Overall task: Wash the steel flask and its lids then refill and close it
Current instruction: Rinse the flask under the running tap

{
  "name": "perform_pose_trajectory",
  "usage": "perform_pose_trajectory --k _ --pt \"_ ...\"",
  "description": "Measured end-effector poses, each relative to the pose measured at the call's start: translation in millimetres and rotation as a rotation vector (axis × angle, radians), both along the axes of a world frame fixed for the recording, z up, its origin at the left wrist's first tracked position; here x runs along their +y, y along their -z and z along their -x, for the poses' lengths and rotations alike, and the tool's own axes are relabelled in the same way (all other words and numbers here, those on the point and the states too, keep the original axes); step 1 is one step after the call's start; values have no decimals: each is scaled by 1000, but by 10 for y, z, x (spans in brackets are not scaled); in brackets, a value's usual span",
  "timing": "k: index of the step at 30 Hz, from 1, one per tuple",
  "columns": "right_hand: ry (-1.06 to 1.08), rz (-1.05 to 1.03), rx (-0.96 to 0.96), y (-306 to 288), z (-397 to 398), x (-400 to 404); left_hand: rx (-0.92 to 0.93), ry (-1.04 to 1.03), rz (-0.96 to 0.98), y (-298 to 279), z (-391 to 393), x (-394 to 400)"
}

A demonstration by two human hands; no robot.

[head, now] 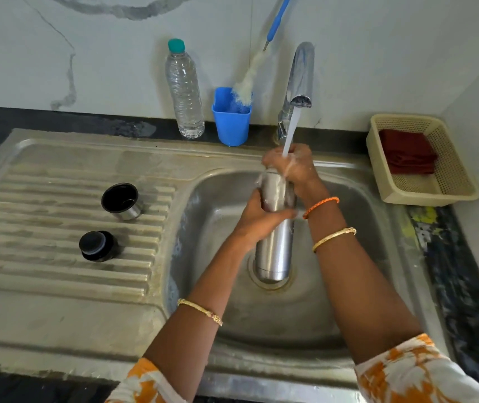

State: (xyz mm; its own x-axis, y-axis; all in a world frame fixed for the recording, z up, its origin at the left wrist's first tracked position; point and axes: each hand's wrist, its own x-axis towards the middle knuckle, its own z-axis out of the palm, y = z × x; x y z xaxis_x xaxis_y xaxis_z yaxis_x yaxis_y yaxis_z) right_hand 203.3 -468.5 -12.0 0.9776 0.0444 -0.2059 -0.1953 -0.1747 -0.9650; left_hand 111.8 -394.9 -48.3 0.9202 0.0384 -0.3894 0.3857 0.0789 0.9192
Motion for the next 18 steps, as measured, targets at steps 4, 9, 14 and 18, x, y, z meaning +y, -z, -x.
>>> perform_pose_trajectory --k 4,9,14,18 --pt "-290 -61 44 -127 81 41 -36 -3 67 20 22 52" --pt "-420 -580 342 -83 86 -45 87 104 306 -18 39 160" --pt "-88 348 -113 -16 290 277 106 -95 427 43 5 95" --pt "-257 490 -503 115 742 290 -38 -122 752 127 7 121"
